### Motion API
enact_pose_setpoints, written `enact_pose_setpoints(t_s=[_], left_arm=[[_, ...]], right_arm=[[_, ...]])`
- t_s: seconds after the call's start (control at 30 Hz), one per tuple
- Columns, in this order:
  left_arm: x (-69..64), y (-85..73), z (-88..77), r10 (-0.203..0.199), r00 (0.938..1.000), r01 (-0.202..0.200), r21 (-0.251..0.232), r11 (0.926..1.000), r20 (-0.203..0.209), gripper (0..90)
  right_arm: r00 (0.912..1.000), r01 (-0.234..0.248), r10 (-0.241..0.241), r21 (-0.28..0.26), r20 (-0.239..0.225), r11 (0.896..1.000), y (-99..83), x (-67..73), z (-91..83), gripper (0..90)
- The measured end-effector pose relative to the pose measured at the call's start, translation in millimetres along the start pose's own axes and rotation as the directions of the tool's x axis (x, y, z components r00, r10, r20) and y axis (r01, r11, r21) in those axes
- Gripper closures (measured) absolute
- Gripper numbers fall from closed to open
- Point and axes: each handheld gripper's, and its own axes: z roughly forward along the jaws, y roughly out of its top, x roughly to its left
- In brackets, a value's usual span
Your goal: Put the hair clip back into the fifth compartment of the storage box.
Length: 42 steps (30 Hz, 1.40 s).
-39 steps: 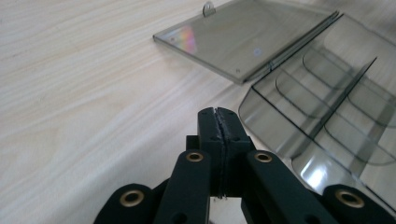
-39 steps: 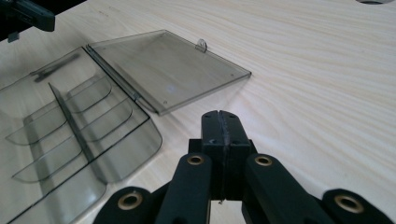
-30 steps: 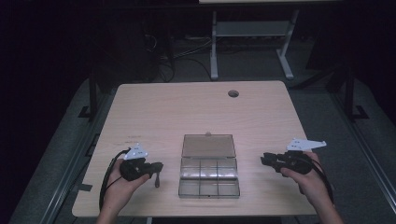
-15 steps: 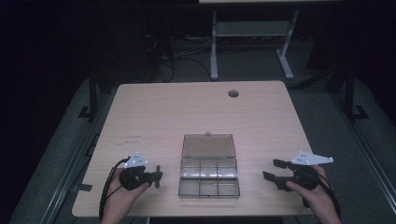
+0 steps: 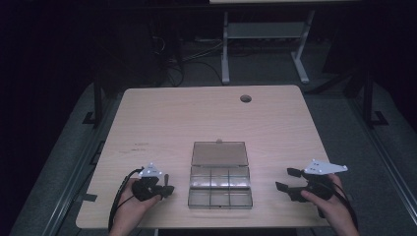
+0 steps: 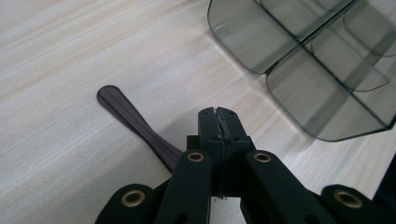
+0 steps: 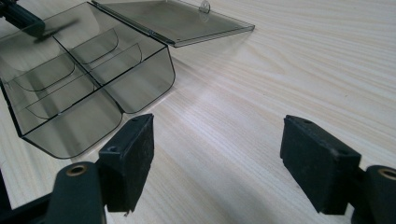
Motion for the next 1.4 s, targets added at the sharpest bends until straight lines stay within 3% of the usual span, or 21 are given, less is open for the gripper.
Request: enact_pose_setpoints(t_s=[0.4, 0.7, 0.9, 1.17, 1.4], left_arm=[[13.3, -2.3, -8.0, 0.007, 0.9983, -0.005, 0.02, 0.9998, -0.058, 90.0], [21.5, -3.0, -14.4, 0.015, 0.9965, -0.014, 0.016, 0.9998, -0.082, 90.0], [19.4, -1.9, -17.8, 0.021, 0.9971, -0.02, 0.009, 0.9998, -0.073, 90.0], [15.2, -4.7, -24.0, 0.047, 0.991, -0.042, 0.041, 0.9983, -0.126, 73.0], [14.3, -7.2, -18.0, 0.051, 0.9864, -0.038, 0.088, 0.9954, -0.156, 68.1]], right_arm=[[0.9991, 0.007, -0.007, 0.002, 0.042, 1.0, -2.9, -2.6, -4.1, 25.4], [0.9986, 0.01, -0.01, 0.008, 0.051, 1.0, -4.8, -4.3, -3.6, 25.4], [0.9983, 0.01, -0.011, 0.007, 0.058, 1.0, -4.8, -4.0, -4.2, 25.4], [0.998, 0.012, -0.012, 0.008, 0.062, 1.0, -5.4, -3.8, -3.9, 25.4], [0.9975, 0.017, -0.017, 0.003, 0.069, 1.0, -5.1, -3.8, -4.9, 25.4]])
